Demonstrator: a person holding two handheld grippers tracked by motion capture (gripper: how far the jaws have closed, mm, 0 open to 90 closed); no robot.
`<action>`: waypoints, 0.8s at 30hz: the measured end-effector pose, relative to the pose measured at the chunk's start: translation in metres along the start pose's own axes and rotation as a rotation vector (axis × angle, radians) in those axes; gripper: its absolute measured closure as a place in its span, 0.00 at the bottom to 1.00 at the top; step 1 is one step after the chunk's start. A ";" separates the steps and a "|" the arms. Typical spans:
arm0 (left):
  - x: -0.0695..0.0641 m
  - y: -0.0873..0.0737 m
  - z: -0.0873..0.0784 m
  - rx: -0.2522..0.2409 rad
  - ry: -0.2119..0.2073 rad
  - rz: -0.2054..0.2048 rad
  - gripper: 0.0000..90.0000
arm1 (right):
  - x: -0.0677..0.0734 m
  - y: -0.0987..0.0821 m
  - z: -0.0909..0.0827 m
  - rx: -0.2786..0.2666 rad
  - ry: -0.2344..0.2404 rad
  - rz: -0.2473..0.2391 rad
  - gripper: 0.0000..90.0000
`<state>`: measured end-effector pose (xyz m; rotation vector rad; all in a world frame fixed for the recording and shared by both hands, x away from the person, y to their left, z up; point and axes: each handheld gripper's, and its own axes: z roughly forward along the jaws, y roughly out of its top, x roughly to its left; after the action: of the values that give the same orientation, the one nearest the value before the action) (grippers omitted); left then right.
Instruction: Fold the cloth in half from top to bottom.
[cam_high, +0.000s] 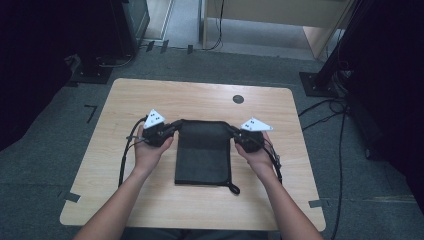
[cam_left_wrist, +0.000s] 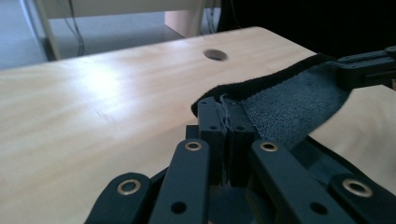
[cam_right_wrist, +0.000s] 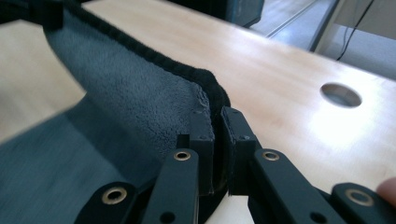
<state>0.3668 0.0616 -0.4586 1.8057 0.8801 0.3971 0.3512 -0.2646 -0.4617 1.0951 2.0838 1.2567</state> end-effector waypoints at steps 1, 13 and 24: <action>-0.005 -0.005 -0.005 0.000 -0.010 0.004 0.98 | 0.005 -0.005 -0.004 0.004 0.005 -0.012 0.93; -0.047 -0.074 -0.034 0.173 -0.056 0.118 0.95 | 0.045 -0.065 -0.035 0.126 0.062 -0.060 0.88; -0.038 -0.074 -0.044 0.117 -0.072 -0.034 0.56 | 0.031 -0.054 -0.059 0.064 0.144 0.129 0.57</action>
<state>0.2848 0.0772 -0.5027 1.8979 0.8979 0.2619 0.2703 -0.2834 -0.4811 1.2165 2.2027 1.3748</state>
